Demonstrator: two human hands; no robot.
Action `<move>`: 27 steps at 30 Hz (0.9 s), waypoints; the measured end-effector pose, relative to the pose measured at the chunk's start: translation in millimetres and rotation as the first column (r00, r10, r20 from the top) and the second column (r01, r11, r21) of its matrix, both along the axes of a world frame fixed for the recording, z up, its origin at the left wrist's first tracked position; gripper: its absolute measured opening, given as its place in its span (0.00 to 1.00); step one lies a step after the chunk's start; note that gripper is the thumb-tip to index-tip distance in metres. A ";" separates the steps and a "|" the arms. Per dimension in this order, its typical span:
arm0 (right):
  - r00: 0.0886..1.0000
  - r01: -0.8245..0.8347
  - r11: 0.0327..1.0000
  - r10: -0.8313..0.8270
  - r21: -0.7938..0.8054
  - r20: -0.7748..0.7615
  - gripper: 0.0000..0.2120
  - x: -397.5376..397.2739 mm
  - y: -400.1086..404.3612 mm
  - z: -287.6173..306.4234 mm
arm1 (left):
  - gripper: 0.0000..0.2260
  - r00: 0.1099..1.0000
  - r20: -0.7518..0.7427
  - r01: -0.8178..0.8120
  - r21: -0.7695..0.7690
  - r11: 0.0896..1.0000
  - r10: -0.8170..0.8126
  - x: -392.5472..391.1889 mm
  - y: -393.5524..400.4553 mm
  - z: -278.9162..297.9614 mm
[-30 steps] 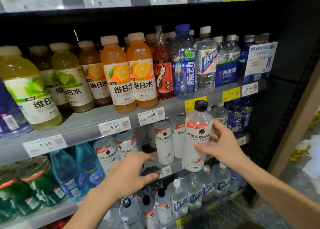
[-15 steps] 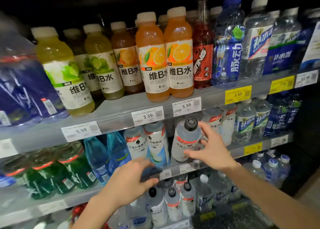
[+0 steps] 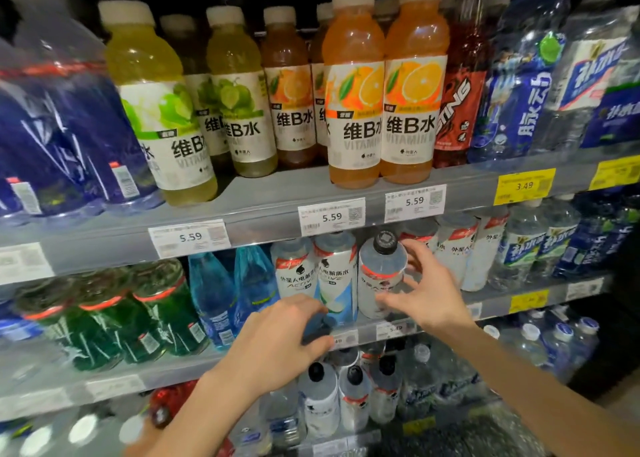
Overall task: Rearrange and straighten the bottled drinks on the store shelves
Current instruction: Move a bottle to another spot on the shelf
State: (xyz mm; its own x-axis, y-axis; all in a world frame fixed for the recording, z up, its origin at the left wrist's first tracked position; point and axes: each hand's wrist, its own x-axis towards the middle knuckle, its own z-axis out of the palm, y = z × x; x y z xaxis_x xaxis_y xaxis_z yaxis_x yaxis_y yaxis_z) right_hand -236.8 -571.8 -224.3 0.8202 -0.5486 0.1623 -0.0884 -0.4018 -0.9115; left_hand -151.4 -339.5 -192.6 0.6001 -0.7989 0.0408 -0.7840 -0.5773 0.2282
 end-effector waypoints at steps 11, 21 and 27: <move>0.986 0.155 0.979 -0.161 -0.133 -0.033 0.34 10.2 12.5 3.0 | 0.21 1.000 0.022 0.001 -0.030 1.000 0.000 1.9 1.6 -0.8; 0.945 0.242 0.846 -0.316 -0.476 -0.081 0.32 12.2 21.2 -7.8 | 0.22 1.000 -0.008 -0.003 -0.068 0.998 0.003 0.0 7.0 1.6; 0.947 0.266 0.862 -0.317 -0.432 -0.048 0.36 11.7 27.2 -8.5 | 0.22 1.000 -0.009 -0.006 -0.072 0.997 0.005 -1.3 9.9 2.2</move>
